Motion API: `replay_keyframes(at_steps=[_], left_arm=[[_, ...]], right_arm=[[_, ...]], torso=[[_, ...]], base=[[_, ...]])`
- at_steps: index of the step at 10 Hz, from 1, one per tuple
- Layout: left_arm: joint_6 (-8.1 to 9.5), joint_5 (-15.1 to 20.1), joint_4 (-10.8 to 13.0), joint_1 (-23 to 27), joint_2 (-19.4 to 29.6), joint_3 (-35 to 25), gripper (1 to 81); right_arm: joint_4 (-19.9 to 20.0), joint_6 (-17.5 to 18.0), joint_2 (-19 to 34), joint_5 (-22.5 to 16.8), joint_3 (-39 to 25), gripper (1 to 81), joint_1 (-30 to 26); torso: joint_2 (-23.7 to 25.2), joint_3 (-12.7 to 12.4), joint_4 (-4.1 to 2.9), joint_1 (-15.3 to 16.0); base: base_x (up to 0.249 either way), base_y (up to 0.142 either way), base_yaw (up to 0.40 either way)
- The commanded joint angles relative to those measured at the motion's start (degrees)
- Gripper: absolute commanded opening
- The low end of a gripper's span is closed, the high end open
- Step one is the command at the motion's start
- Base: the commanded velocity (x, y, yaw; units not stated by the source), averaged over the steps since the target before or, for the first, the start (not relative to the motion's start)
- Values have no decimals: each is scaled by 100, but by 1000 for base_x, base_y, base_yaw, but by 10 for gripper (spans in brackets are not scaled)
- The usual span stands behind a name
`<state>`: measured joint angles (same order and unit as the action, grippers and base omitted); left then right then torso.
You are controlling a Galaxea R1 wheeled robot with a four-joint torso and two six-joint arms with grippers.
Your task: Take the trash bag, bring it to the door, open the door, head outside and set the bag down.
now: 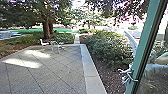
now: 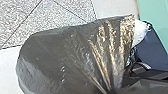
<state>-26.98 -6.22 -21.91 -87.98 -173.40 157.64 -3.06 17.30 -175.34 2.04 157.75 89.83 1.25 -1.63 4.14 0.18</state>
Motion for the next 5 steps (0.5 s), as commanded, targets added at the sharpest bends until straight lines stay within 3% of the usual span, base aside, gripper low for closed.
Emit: replay_keyframes(at_steps=[1, 5], left_arm=[[-27, 297, 37, 277, 15, 13, 10], [-18, 297, 37, 268, 15, 13, 10]], right_arm=[[-37, -16, -13, -274, -8, 811, -268], [-37, -16, -13, -282, -8, 811, -268]], torso=[[2, 0, 0, 0], [0, 2, 0, 0]], base=[[94, 0, 0], [94, 0, 0]])
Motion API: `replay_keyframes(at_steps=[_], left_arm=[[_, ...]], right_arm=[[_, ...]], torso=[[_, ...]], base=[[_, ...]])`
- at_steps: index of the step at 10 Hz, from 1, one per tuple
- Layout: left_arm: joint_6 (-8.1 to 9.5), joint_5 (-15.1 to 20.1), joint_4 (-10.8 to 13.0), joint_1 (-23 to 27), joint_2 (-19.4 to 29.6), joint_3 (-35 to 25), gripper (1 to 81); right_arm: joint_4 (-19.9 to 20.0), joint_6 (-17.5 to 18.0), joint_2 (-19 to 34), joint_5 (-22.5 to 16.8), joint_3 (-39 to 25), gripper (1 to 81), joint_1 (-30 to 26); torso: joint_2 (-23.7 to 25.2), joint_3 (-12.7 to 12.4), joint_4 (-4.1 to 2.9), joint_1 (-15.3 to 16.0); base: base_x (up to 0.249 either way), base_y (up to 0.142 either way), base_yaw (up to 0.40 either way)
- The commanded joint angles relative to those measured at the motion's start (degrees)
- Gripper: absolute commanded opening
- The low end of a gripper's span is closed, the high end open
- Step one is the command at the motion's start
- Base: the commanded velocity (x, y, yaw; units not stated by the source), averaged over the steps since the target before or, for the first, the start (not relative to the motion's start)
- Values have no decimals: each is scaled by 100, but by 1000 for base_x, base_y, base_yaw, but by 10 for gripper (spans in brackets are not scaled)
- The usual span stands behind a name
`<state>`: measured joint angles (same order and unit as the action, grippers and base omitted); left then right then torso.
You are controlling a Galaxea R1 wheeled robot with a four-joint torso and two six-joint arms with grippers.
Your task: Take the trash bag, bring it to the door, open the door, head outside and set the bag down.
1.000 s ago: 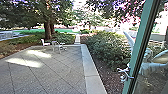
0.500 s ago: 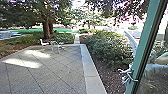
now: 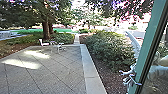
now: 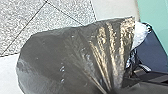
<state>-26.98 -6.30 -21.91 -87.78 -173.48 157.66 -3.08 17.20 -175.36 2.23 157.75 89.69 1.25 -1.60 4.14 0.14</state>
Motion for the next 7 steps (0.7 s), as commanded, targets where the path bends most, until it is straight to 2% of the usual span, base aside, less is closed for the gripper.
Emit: replay_keyframes(at_steps=[1, 2, 7], left_arm=[[-18, 305, 37, 257, 24, 10, 10], [-18, 305, 37, 257, 24, 10, 10], [-18, 305, 29, 257, 24, 10, 10]], right_arm=[[-34, -6, -10, -302, -8, 811, -253], [-34, -6, -10, -302, -8, 811, -253], [-34, -6, -10, -302, -8, 811, -253]], torso=[[-2, 0, 0, 2], [2, -2, 0, -6], [4, -2, 0, -11]], base=[[94, 0, 0], [94, 0, 0], [93, 77, 0]])
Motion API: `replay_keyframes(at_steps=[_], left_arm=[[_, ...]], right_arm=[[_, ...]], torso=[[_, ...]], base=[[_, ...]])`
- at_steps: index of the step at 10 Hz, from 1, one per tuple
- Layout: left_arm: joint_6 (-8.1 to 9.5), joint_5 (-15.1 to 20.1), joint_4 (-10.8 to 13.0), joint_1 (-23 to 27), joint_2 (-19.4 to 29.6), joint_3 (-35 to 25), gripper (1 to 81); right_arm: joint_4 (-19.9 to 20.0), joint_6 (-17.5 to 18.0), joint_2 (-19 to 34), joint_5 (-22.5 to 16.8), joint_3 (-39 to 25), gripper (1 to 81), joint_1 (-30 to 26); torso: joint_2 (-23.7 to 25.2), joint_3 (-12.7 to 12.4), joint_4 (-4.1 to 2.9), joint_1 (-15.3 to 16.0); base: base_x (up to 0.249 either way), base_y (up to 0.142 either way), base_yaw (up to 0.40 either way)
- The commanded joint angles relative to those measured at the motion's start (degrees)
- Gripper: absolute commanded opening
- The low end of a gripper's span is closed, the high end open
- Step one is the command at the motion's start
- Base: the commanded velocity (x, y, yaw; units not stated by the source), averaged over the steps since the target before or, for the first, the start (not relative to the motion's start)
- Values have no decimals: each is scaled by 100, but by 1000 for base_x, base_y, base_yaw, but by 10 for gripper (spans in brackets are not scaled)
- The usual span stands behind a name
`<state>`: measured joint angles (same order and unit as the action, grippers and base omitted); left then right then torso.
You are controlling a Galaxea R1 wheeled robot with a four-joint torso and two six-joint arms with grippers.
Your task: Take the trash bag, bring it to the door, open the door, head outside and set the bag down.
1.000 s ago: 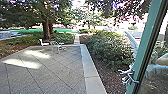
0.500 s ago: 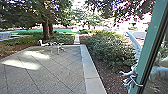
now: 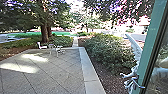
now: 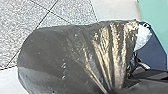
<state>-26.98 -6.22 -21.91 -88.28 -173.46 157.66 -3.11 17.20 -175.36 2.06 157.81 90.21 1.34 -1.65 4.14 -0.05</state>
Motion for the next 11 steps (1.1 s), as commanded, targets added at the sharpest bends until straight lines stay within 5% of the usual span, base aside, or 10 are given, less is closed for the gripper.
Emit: replay_keyframes(at_steps=[1, 6, 7, 8, 9, 10, 11], left_arm=[[-18, 297, 29, 299, 22, 10, 10], [-18, 297, 20, 307, 22, 10, 10], [-18, 297, 11, 299, 22, 10, 10], [-18, 288, -24, 307, 30, 28, 10], [-9, 288, -42, 307, 48, 28, 10], [0, 288, -42, 307, 48, 11, 10], [34, 288, -42, 324, 39, 10, 10]], right_arm=[[-41, -6, -10, -285, -14, 811, -306], [-41, -6, -28, -285, -14, 811, -306], [-41, -6, -37, -285, -14, 811, -306], [-41, -6, -37, -276, -14, 811, -306], [-41, -6, -54, -285, -14, 811, -306], [-41, -7, -54, -276, -14, 811, -315], [-41, -15, -54, -285, -23, 811, -315]], torso=[[0, 0, 0, 5], [-5, 2, 0, 8], [-5, 2, -499, 6], [-2, 2, -590, 5], [-2, 2, -1218, 5], [-2, 2, -825, 5], [-2, 2, -1027, 5]], base=[[91, 73, 0], [31, 0, 0], [0, 0, 0], [0, 0, 0], [0, 0, 0], [0, 0, 0], [0, 0, 0]])
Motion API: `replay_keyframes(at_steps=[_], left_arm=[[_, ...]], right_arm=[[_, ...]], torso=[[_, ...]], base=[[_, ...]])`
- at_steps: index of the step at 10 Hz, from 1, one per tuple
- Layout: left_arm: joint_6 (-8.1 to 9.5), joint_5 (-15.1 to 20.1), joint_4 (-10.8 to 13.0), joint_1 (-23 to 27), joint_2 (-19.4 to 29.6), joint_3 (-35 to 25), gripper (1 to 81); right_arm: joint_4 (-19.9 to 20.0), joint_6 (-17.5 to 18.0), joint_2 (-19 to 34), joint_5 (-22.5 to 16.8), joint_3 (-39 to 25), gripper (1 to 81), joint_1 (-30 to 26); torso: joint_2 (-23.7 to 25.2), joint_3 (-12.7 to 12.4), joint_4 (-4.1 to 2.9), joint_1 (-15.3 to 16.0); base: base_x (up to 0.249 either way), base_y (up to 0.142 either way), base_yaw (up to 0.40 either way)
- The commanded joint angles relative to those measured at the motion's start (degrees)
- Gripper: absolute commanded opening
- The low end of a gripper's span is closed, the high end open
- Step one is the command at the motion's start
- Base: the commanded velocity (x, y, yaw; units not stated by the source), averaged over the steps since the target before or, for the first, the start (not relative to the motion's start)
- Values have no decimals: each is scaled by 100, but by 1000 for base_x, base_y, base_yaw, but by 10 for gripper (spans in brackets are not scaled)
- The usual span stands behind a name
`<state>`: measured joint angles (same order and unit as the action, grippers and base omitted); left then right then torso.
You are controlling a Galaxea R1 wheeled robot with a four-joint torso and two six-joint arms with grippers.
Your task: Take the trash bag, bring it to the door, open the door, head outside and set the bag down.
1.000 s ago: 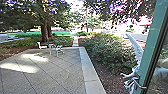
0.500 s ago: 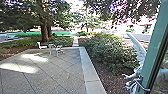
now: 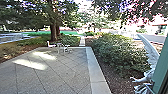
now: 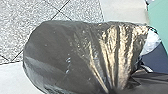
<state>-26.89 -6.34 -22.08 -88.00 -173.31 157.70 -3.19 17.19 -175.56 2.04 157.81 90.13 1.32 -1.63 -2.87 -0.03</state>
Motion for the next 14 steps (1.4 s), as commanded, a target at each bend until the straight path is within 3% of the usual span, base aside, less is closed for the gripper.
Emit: replay_keyframes(at_steps=[1, 4, 5, 6, 8, 9, 11, 12, 14], left_arm=[[35, 300, -33, 322, 24, -2, 10], [44, 344, -104, 446, 209, -327, 10], [44, 361, -174, 507, 429, -687, 10], [53, 370, -262, 621, 622, -1030, 10], [53, 659, -639, 990, 1166, -1846, 10], [53, 765, -796, 1190, 1358, -2065, 10], [53, 1091, -1097, 1692, 1677, -2331, 10], [53, 1309, -1307, 1957, 1843, -2392, 10], [53, 1714, -1589, 2449, 2098, -2419, 10]], right_arm=[[-41, -14, -35, -283, -14, 811, -306], [-76, -5, -43, -283, -14, 811, -306], [-76, -5, -52, -283, -14, 811, -306], [-76, -5, -61, -283, -23, 811, -306], [-93, -14, -70, -283, -23, 811, -315], [-129, -14, -70, -283, -40, 811, -315], [-138, -14, -70, -283, -111, 811, -315], [-146, -14, -70, -283, -164, 811, -315], [-181, -14, -70, -283, -190, 811, -315]], torso=[[0, 0, -536, 3], [0, 0, -1143, 3], [0, 0, -1358, 3], [0, 0, -1006, 3], [0, 0, -1327, 3], [0, 0, -1401, 3], [0, 0, -1395, 3], [0, 210, -1395, 3], [0, 395, -1395, 3]], base=[[0, 0, 0], [0, 0, 0], [0, 0, 0], [0, 0, 0], [0, 0, 0], [0, 0, 0], [0, 0, 0], [0, 0, 0], [0, 0, 0]])
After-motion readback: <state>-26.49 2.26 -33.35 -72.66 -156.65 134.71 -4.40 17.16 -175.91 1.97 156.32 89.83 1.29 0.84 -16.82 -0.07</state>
